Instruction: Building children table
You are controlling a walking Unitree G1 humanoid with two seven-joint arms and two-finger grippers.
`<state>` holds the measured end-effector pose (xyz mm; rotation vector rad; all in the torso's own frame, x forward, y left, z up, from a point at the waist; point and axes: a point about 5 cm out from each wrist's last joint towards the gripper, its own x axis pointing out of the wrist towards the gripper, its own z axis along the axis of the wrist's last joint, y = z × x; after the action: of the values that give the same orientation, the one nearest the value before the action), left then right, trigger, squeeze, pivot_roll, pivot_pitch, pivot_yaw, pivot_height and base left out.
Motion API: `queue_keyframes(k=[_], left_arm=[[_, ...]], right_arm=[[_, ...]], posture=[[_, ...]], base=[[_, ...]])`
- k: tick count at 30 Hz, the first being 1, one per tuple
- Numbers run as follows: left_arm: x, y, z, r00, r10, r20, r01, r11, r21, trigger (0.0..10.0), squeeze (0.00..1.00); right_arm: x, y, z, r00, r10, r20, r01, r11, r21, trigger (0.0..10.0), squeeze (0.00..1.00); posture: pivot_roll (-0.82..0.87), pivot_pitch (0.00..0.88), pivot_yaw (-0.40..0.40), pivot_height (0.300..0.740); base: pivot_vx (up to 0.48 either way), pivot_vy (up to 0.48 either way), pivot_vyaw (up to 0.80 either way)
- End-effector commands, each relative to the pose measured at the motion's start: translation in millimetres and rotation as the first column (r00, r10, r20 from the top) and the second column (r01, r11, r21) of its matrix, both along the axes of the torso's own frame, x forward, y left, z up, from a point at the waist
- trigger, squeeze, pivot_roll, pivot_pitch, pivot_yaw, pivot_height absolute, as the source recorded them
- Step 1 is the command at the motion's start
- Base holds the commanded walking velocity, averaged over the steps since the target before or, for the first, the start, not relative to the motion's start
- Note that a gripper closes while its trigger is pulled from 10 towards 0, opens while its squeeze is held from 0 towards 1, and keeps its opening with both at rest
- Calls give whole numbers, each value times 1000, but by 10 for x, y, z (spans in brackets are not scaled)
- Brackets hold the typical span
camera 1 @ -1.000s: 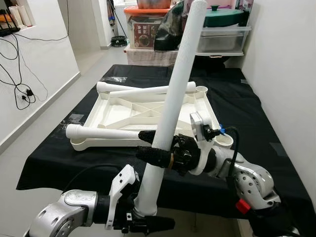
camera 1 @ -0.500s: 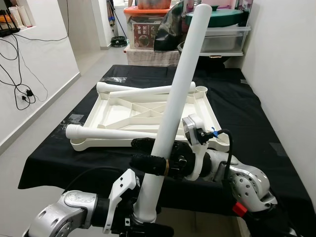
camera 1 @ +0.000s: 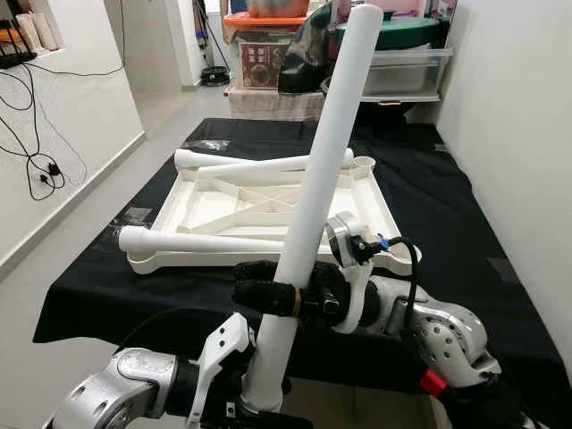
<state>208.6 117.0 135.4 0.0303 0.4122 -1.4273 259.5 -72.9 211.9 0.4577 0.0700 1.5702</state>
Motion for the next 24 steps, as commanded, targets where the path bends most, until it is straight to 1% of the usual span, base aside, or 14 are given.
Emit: queue_keyframes(k=[1,5,6,7,8,11,12,17,18,19,20,22,23,24], left_arm=[[16,49,-40,1000,2,3,-3,998,58,10000,0],[26,56,-71,1000,13,16,-14,996,90,10000,0],[30,58,-82,1000,23,11,-24,995,94,10000,435],[30,58,-82,1000,23,11,-24,995,94,10000,435],[36,64,-80,1000,29,10,-30,996,90,10000,1000],[40,67,-79,999,34,7,-35,996,86,10000,1000],[75,69,-75,998,60,31,-62,995,82,10000,1000],[105,72,-80,995,81,64,-86,992,88,10000,1000],[111,77,-85,994,85,66,-91,992,90,10000,384],[125,84,-84,992,97,76,-104,991,89,10000,0],[125,84,-84,992,97,76,-104,991,89,10000,0],[138,111,-99,990,116,82,-124,987,99,10000,0],[138,111,-99,990,116,82,-124,987,99,10000,0],[126,126,-111,990,123,76,-130,986,101,10000,0]], right_arm=[[-38,32,14,1000,20,5,-20,1000,3,0,0],[-31,32,12,1000,16,2,-16,1000,3,0,0],[-29,31,12,1000,14,2,-14,1000,3,0,0],[-29,31,12,1000,14,2,-14,1000,3,0,0],[-24,28,17,1000,12,4,-12,1000,3,0,0],[-18,22,23,1000,10,6,-10,1000,3,0,0],[-1,4,31,1000,2,11,-2,1000,3,0,0],[15,-17,45,1000,-11,17,11,1000,5,0,0],[22,-21,50,1000,-15,17,15,1000,6,0,0],[32,-27,54,999,-23,22,23,1000,6,0,0],[32,-27,54,999,-23,22,23,1000,6,0,0],[109,-63,71,996,-80,35,80,997,6,0,0],[109,-63,71,996,-80,35,80,997,6,0,0],[154,-95,84,992,-113,48,112,994,6,0,0]], posture=[[38,0,20,740],[40,0,20,740],[39,0,19,740],[39,0,19,740],[39,0,19,740],[38,0,20,740],[36,0,18,740],[36,0,19,740],[34,0,20,740],[34,0,21,740],[34,0,21,740],[36,0,19,740],[36,0,19,740],[36,0,20,740]], base=[[0,0,0],[0,0,0],[0,0,0],[0,0,0],[0,0,0],[0,0,0],[0,0,0],[0,0,0],[0,0,0],[0,0,0],[0,0,0],[0,0,0],[0,0,0],[0,0,0]])
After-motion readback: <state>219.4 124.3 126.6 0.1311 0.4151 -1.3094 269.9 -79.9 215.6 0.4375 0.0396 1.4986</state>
